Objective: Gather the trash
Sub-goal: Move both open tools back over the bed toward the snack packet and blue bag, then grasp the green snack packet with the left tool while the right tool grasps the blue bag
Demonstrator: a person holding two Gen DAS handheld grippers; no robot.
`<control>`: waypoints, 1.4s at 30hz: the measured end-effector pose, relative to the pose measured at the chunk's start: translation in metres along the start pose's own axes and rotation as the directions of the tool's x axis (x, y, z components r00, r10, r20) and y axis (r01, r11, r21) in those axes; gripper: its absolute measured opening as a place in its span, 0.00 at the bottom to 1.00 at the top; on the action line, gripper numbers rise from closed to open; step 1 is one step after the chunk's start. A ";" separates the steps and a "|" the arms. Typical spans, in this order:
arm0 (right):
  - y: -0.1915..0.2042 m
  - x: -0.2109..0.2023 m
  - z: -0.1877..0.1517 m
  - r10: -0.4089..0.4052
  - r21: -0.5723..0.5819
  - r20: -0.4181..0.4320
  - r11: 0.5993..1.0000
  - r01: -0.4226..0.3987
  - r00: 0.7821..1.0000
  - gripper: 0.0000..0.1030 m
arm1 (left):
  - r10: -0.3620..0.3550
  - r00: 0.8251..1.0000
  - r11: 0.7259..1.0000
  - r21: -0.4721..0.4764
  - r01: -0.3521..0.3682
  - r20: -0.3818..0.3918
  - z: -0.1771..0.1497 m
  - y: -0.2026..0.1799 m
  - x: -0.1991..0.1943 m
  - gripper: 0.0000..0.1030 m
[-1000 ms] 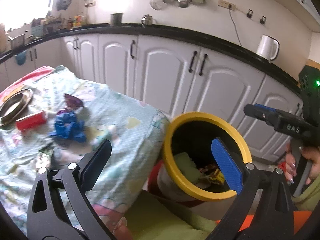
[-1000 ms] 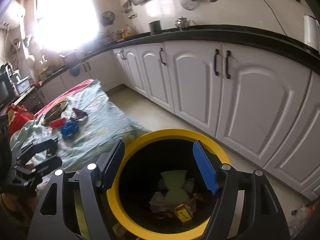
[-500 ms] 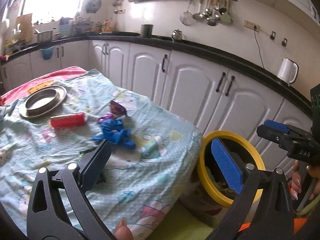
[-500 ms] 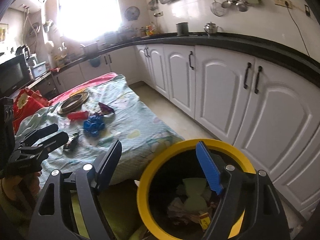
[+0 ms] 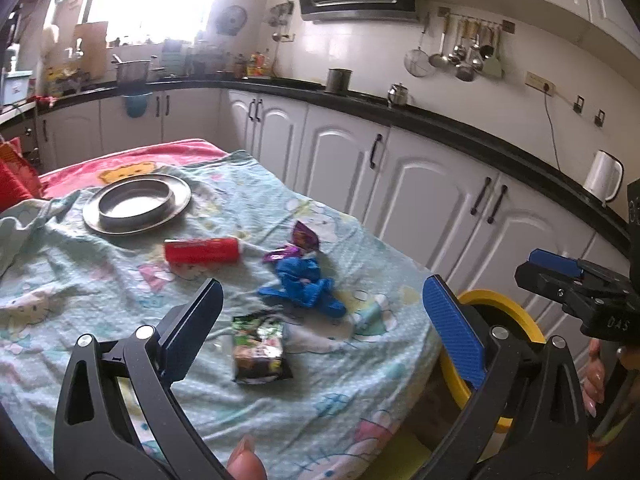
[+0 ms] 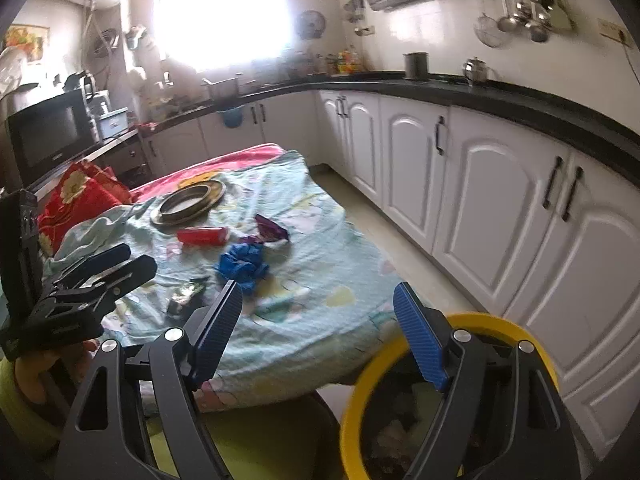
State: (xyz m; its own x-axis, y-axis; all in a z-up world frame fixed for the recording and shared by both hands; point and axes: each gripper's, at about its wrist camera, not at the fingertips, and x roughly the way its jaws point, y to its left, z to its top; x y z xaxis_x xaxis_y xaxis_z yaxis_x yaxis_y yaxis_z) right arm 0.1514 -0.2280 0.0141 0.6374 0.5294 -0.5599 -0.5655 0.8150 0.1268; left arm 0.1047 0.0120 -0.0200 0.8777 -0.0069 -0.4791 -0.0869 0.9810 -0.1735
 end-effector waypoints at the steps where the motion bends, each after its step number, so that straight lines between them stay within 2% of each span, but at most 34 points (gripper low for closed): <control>1: 0.004 0.002 0.001 0.004 -0.008 0.001 1.000 -0.004 1.000 0.73 | 0.009 1.000 1.000 -0.005 -0.009 0.004 0.001 0.004 -0.001 0.89; 14: 0.043 0.049 0.018 0.060 -0.116 -0.027 0.991 -0.063 0.998 0.73 | 0.081 0.997 0.994 -0.068 -0.081 -0.007 -0.001 0.046 0.001 0.89; 17: 0.049 0.063 0.020 0.071 -0.131 -0.052 0.988 -0.077 0.996 0.72 | 0.081 0.996 0.993 -0.086 -0.083 -0.026 -0.004 0.056 0.005 0.89; 20: 0.053 0.080 0.021 0.085 -0.142 -0.083 0.985 -0.096 0.993 0.67 | 0.081 0.995 0.992 -0.095 -0.086 -0.055 -0.009 0.063 0.011 0.89; 25: 0.059 0.110 0.019 0.109 -0.152 -0.143 0.980 -0.131 0.984 0.62 | 0.049 0.993 0.992 -0.111 -0.060 -0.103 -0.017 0.071 0.022 0.88; 28: 0.063 0.131 0.016 0.117 -0.160 -0.186 0.976 -0.147 0.976 0.57 | 0.015 0.991 0.993 -0.117 -0.031 -0.132 -0.023 0.072 0.029 0.81; 32: 0.066 0.155 0.010 0.133 -0.162 -0.244 0.971 -0.175 0.961 0.42 | -0.018 0.984 0.993 -0.120 -0.003 -0.176 -0.030 0.070 0.039 0.67; 34: 0.067 0.163 0.007 0.142 -0.158 -0.268 0.969 -0.188 0.953 0.40 | -0.039 0.980 0.992 -0.123 0.015 -0.195 -0.034 0.067 0.043 0.63; 37: 0.067 0.175 0.002 0.150 -0.146 -0.296 0.969 -0.200 0.943 0.34 | -0.059 0.975 0.993 -0.115 0.035 -0.216 -0.038 0.062 0.048 0.61; 39: 0.066 0.182 -0.002 0.154 -0.140 -0.318 0.968 -0.207 0.936 0.21 | -0.075 0.970 0.993 -0.110 0.050 -0.232 -0.041 0.057 0.053 0.61; 41: 0.065 0.185 -0.006 0.159 -0.132 -0.334 0.968 -0.214 0.929 0.13 | -0.080 0.966 0.993 -0.103 0.056 -0.247 -0.042 0.054 0.058 0.61; 42: 0.064 0.186 -0.008 0.160 -0.128 -0.338 0.969 -0.213 0.928 0.11 | -0.079 0.962 0.994 -0.098 0.055 -0.261 -0.044 0.052 0.062 0.61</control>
State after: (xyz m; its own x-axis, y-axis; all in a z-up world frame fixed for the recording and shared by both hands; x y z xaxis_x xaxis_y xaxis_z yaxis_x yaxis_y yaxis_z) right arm 0.2293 -0.0792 -0.0883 0.3243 0.5416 -0.7755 -0.7505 0.6464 0.1377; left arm 0.1338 0.0540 -0.0969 0.7286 -0.1345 -0.6716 -0.0845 0.9554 -0.2831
